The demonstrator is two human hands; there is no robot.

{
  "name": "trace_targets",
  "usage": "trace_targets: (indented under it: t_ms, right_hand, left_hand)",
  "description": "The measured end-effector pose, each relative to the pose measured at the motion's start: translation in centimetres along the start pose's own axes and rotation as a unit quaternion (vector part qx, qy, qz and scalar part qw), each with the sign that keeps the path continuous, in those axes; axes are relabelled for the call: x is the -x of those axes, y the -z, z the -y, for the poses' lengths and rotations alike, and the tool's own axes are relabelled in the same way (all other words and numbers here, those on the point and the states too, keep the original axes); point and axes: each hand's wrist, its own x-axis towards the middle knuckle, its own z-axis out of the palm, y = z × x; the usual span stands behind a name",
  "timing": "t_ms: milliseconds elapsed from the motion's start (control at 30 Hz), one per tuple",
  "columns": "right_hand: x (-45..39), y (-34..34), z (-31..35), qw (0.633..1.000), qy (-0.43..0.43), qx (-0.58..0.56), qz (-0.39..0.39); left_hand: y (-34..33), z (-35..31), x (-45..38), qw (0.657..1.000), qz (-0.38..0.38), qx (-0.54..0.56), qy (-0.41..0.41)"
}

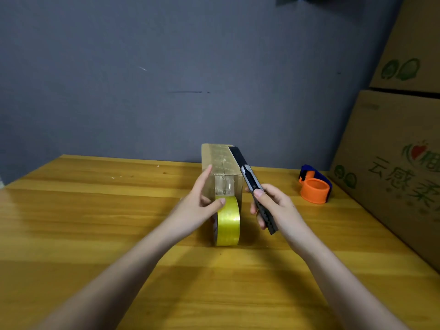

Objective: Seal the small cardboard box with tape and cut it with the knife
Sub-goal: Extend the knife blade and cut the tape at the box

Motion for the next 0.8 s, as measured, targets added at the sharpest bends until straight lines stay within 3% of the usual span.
trace_targets:
  t_ms: [433, 600, 700, 800]
  right_hand:
    - [0.4, 1.0, -1.0, 0.998, -0.048, 0.043, 0.009]
    - [0.8, 2.0, -1.1, 0.989, -0.024, 0.148, 0.005]
    - [1.0, 3.1, -0.2, 0.930, 0.034, 0.364, 0.018]
    - [0.7, 3.8, 1.1, 0.801, 0.115, 0.586, 0.033]
  left_hand:
    - [0.0, 0.0, -0.7, 0.987, 0.061, 0.142, 0.033]
    - [-0.1, 0.1, -0.7, 0.985, 0.070, 0.154, 0.036]
    - [-0.2, 0.2, -0.8, 0.985, 0.073, 0.150, 0.035]
    - [-0.1, 0.2, -0.9, 0.985, 0.074, 0.150, 0.034]
